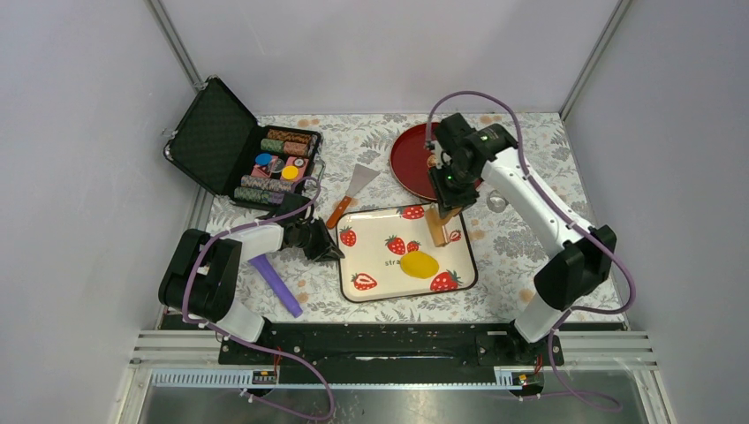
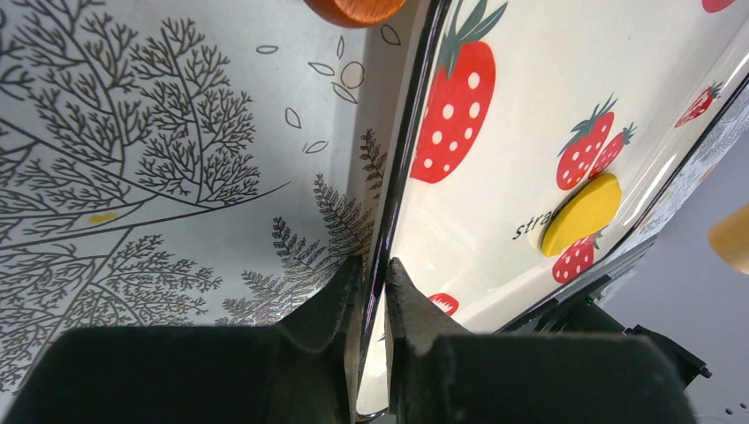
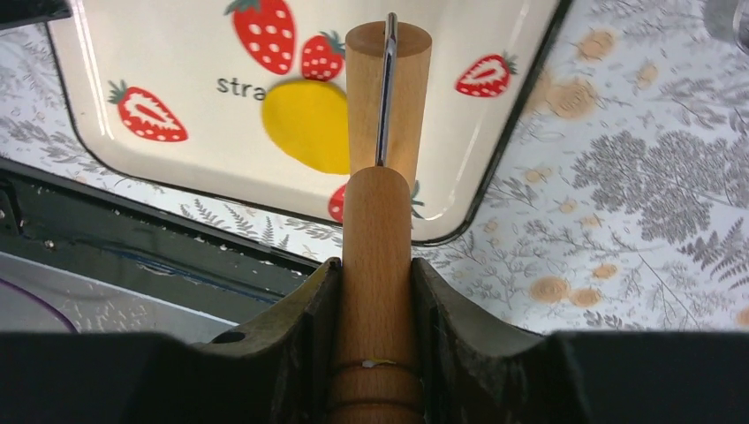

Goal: Roll out the dumpling wrappers from the dough

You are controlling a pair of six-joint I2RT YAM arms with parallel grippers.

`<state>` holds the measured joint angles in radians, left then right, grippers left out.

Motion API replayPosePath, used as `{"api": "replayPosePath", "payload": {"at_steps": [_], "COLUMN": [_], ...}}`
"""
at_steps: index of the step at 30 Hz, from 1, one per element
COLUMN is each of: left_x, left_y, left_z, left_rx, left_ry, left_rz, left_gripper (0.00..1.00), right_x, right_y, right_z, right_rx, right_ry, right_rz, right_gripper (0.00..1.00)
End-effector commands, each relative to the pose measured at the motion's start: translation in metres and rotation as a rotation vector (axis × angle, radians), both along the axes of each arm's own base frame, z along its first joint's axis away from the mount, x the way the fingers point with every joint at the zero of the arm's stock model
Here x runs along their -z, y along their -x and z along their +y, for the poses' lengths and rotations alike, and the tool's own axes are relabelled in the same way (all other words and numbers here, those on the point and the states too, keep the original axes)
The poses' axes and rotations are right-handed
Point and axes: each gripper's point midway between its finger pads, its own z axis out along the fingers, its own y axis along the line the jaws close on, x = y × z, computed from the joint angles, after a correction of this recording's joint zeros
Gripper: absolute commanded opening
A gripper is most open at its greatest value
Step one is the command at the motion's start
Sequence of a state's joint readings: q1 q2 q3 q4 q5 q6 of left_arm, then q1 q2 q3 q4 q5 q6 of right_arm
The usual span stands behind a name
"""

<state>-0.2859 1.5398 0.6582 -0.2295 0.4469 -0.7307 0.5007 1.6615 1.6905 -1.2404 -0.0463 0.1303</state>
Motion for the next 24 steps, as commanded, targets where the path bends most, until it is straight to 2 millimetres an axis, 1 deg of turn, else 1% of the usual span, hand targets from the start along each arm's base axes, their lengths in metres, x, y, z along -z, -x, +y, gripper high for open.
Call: {"api": "replayPosePath", "payload": {"at_steps": [1,4,7,10,12,20,24], "left_x": [0.045,0.045,0.045,0.045,0.045,0.045,0.045], "left_y": [0.025,0.025,0.025,0.026,0.026,0.025,0.025], "left_z": [0.046,0.046,0.046,0.046,0.046,0.046,0.046], "left_rx": [-0.066,-0.066,-0.067,-0.066,-0.065,-0.066,-0.066], "left_ry": [-0.23,-0.23,-0.231,-0.229,-0.229,-0.23,-0.231], "left_rz": [0.109,0.11,0.11,0.111,0.113,0.109,0.112], "left_gripper": [0.0,0.0,0.0,0.0,0.0,0.0,0.0], "right_x": [0.006,0.019,0.036,0.05,0.058,0.088,0.105], "right_y": [0.008,0.014,0.021,0.027,0.029,0.043,0.053], "right_z": [0.034,0.05,0.061,0.067,0.066,0.054,0.048], "right_rx": [-0.067,-0.078,-0.086,-0.088,-0.085,-0.076,-0.083], "right_ry": [-0.037,-0.049,-0.057,-0.06,-0.049,0.008,0.042], "right_rz": [0.041,0.074,0.109,0.135,0.146,0.213,0.273], "right_gripper": [0.0,0.0,0.0,0.0,0.0,0.0,0.0]}}
